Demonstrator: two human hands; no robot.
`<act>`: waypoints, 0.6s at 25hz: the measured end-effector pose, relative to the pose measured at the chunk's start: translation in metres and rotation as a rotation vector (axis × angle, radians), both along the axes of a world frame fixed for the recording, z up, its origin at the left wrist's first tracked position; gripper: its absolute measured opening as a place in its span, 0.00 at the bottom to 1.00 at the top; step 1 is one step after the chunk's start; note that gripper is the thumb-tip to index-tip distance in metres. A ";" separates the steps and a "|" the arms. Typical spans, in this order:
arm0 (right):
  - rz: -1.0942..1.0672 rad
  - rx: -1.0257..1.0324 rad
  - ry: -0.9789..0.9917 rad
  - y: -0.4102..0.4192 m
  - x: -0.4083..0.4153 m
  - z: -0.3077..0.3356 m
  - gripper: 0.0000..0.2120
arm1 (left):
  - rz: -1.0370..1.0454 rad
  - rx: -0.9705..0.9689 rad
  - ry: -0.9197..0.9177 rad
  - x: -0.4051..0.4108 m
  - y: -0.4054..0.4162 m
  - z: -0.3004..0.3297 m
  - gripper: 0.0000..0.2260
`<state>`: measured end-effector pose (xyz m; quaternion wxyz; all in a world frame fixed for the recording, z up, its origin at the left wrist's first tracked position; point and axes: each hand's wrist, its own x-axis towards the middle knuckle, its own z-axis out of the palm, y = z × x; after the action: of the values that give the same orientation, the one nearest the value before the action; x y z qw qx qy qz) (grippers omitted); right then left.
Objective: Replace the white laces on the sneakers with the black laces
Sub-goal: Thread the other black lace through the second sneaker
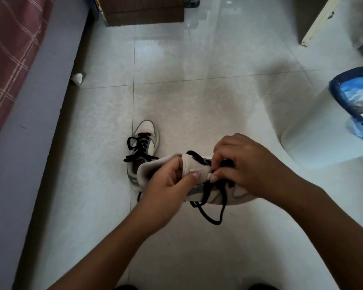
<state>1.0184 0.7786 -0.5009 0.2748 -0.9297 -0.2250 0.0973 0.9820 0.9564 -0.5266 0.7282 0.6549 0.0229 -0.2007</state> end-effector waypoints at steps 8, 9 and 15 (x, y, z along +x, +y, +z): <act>-0.447 0.076 0.166 -0.071 0.045 -0.040 0.07 | -0.248 0.410 0.125 0.034 0.029 -0.005 0.07; -0.561 -0.018 0.121 -0.093 0.051 -0.050 0.08 | -0.272 0.423 0.132 0.035 0.033 -0.004 0.06; -1.271 -0.425 0.161 -0.174 0.036 -0.091 0.11 | -0.357 0.492 0.144 0.042 0.057 0.005 0.07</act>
<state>1.0544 0.6043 -0.5922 0.1057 -0.9050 0.4111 0.0279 1.0236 1.0133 -0.5220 0.4978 0.7892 0.0068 -0.3597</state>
